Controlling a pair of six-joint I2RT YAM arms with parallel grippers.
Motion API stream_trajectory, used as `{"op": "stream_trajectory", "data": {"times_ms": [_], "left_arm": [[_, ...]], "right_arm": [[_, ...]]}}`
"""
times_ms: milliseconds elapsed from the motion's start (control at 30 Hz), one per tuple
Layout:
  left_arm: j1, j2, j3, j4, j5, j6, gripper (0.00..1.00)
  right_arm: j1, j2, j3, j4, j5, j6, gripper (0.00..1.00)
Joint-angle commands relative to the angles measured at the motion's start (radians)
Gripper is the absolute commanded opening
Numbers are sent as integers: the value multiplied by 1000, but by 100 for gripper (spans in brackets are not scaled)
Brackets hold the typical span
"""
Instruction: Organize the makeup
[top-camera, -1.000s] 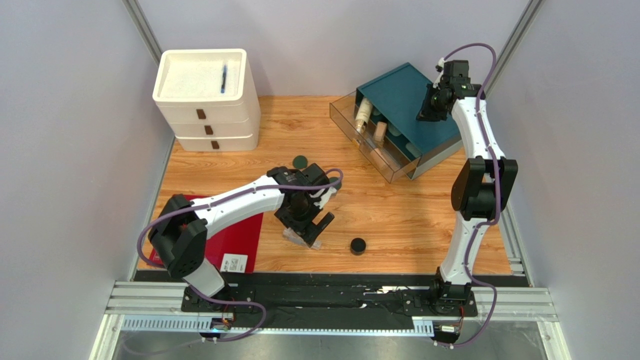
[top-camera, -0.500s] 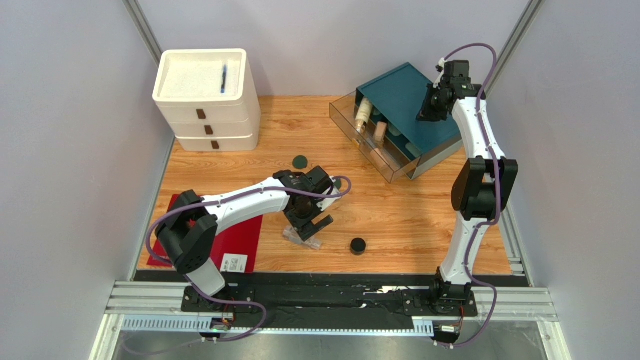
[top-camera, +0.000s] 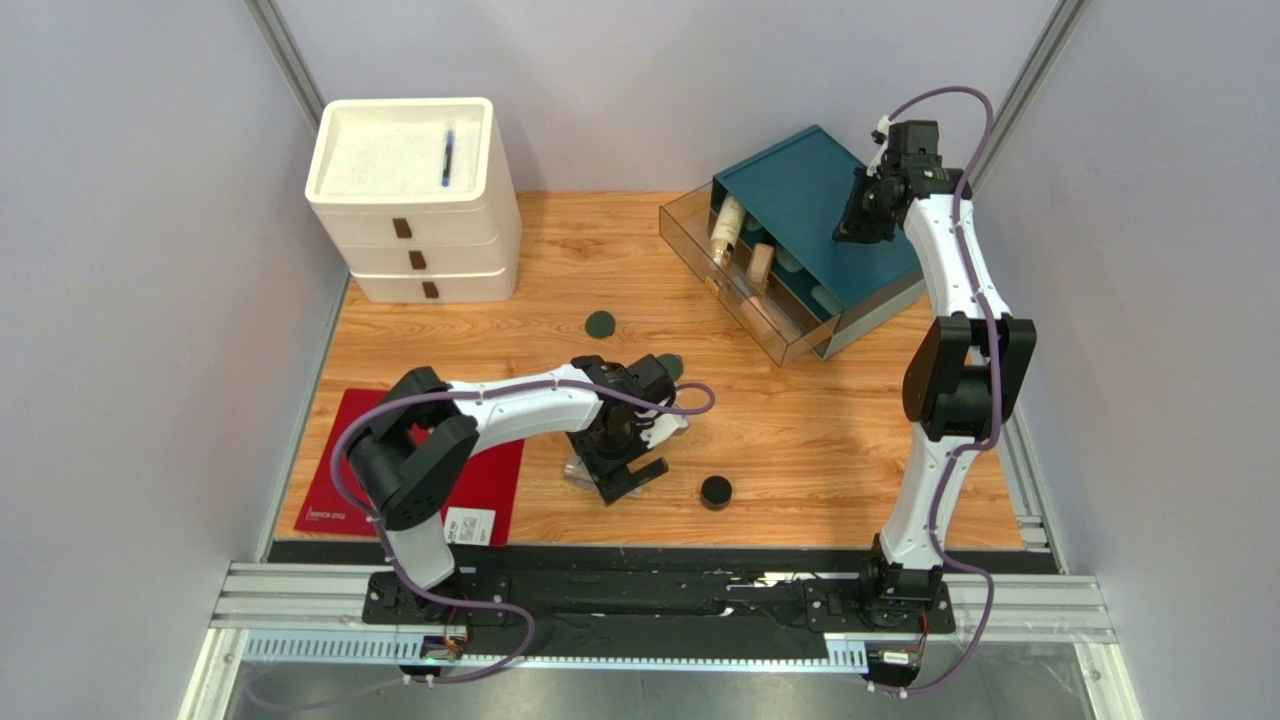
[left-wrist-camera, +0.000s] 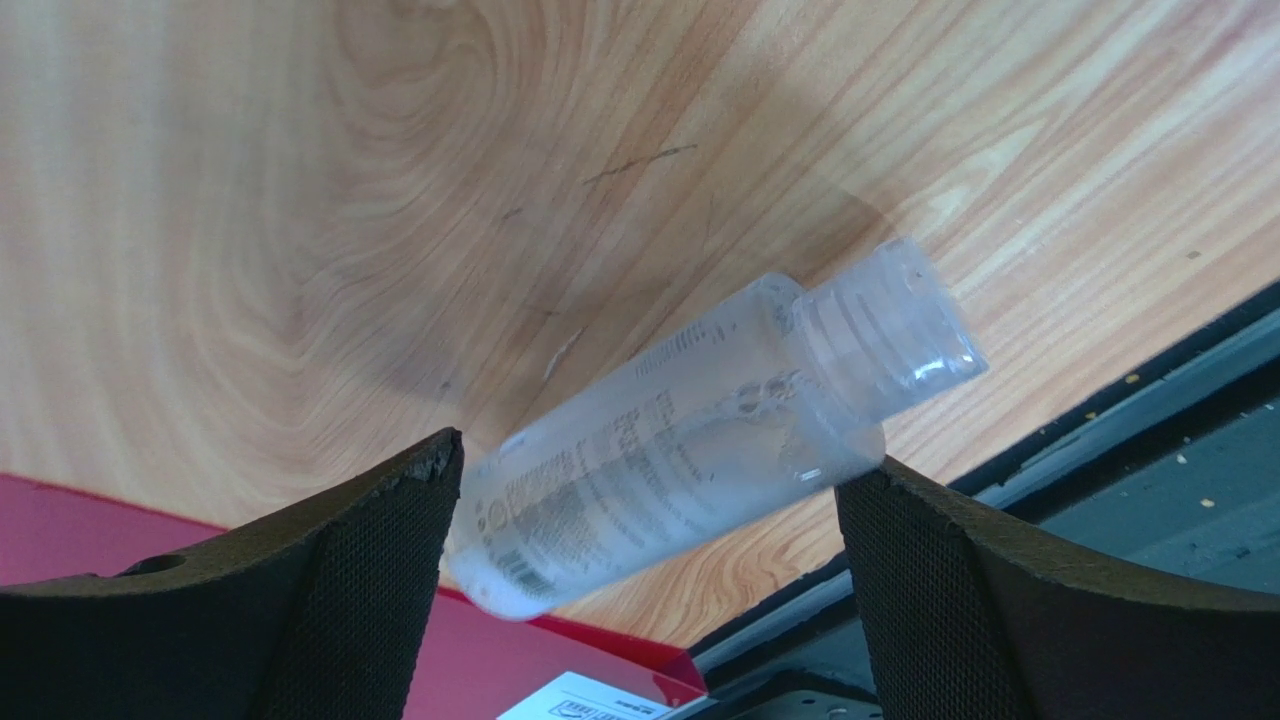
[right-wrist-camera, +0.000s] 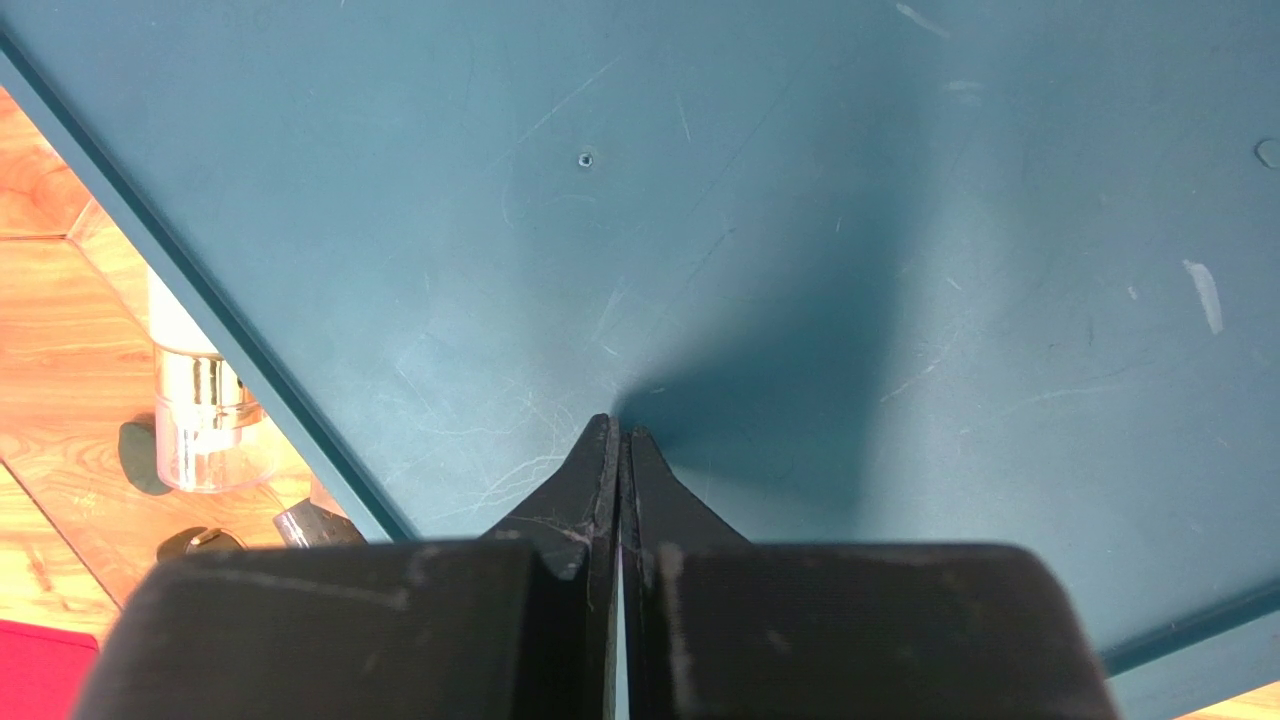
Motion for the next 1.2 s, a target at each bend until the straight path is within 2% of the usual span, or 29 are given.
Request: {"op": "stream_trajectory", "data": {"times_ms": [0,133,233,333,367,467,633,867,1033,1167], "left_arm": [[-6,67,-5,35,5,-4,94],[-6,126,6,55,-6,-39,88],[-6,136,9,81,6,-53,79],[-6,147,26,81,19,-69,38],[-6,152,35,81,20,-74,17],[-6,161,49,77,25,-79,0],[-6,126,93,34,-10,-79,0],[20,5,324,-32,-70,-77,0],[86,10,562,-52,49,-120,0],[124,50,714,-8,167,-216,0]], "right_arm": [[1,53,-50,-118,33,-23,0],[1,51,-47,-118,33,-23,0],[1,50,-48,-118,35,-22,0],[-1,48,-52,-118,35,-22,0],[-1,46,-53,-118,35,-20,0],[-1,46,-55,-117,35,-19,0],[-1,45,-55,-117,33,-19,0],[-1,42,-61,-114,39,-17,0],[-1,39,-70,-108,33,-16,0],[-1,37,-75,-108,30,-14,0]]}}
